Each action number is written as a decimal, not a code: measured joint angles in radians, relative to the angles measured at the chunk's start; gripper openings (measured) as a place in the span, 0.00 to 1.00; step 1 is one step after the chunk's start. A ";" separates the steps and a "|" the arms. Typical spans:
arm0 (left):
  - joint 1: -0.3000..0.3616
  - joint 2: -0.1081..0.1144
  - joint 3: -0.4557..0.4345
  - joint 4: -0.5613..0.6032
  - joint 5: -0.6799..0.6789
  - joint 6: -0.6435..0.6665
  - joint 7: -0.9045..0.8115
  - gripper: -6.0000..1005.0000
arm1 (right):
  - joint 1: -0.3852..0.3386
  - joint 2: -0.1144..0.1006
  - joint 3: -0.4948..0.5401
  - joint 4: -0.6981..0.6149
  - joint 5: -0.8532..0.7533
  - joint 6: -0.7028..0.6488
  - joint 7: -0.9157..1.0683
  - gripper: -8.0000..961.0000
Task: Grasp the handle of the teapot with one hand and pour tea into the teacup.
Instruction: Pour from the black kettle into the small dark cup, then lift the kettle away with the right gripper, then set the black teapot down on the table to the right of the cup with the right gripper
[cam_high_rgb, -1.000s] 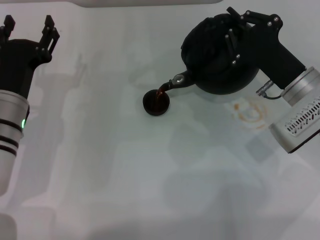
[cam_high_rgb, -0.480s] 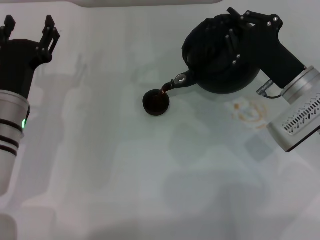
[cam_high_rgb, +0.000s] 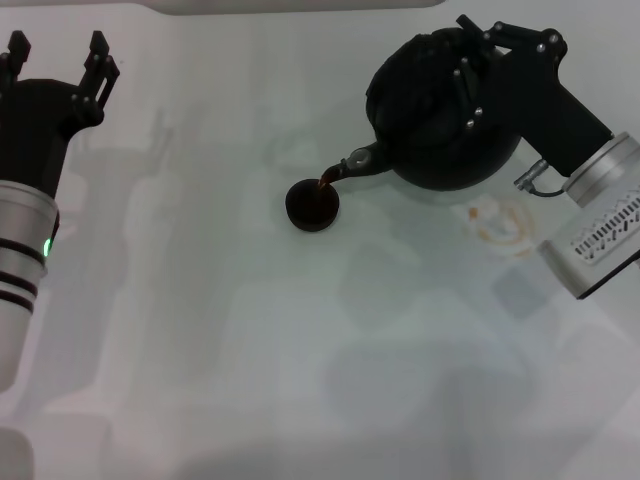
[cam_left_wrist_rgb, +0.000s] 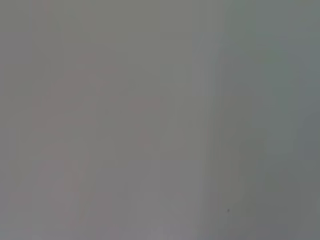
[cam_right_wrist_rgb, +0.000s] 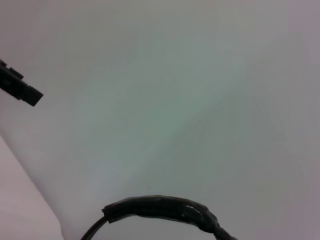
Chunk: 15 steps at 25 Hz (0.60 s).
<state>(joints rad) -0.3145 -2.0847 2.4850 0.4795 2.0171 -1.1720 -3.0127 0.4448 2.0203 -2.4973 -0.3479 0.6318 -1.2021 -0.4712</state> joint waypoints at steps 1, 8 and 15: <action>0.000 0.000 0.000 -0.001 0.000 0.000 0.000 0.86 | 0.000 0.000 0.000 0.002 0.000 0.001 0.018 0.13; -0.001 0.000 0.000 -0.004 -0.006 0.001 0.000 0.86 | 0.004 -0.001 0.017 0.009 0.004 0.024 0.127 0.14; -0.001 0.000 0.000 -0.004 -0.008 0.002 0.000 0.86 | 0.012 -0.003 0.036 0.009 0.005 0.039 0.320 0.16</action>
<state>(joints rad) -0.3160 -2.0847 2.4850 0.4754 2.0086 -1.1703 -3.0127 0.4571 2.0177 -2.4612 -0.3385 0.6365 -1.1628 -0.1510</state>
